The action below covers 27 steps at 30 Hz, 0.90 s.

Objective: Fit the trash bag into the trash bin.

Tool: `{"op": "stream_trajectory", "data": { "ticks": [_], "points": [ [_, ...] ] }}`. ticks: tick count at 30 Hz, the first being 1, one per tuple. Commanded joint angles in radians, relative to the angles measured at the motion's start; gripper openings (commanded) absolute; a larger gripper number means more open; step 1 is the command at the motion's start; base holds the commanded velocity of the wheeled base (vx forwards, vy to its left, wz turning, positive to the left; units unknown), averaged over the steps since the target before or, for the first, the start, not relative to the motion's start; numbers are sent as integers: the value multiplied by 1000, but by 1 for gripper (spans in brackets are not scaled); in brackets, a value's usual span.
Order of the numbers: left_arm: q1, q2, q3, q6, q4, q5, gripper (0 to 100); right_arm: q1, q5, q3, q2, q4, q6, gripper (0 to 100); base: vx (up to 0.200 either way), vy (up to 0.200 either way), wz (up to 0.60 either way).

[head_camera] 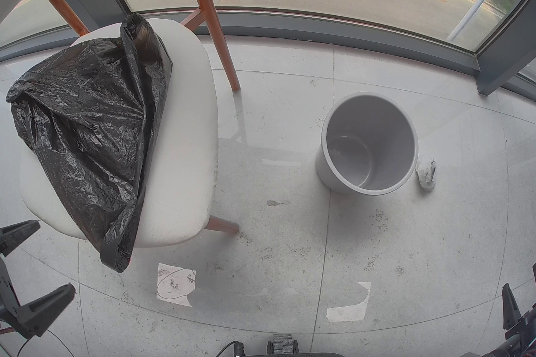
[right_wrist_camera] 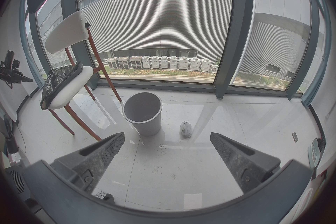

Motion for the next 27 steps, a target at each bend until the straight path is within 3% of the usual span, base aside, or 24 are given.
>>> {"op": "stream_trajectory", "data": {
  "ticks": [1, 7, 13, 18, 27],
  "points": [
    [-29, 135, -21, 0, -29, -25, 100, 0, 0, 16, -10, 0, 0, 100, 0, 0, 0],
    [-26, 263, -63, -8, -93, -17, 100, 0, 0, 16, -10, 0, 0, 100, 0, 0, 0],
    [-24, 405, -69, -6, -242, 1, 100, 0, 0, 16, -10, 1, 0, 100, 0, 0, 0],
    [-26, 480, -89, -9, -262, 130, 100, 0, 0, 16, -10, 1, 0, 100, 0, 0, 0],
    [-26, 587, -187, -32, -263, 173, 100, 0, 0, 16, -10, 1, 0, 100, 0, 0, 0]
  ]
}}
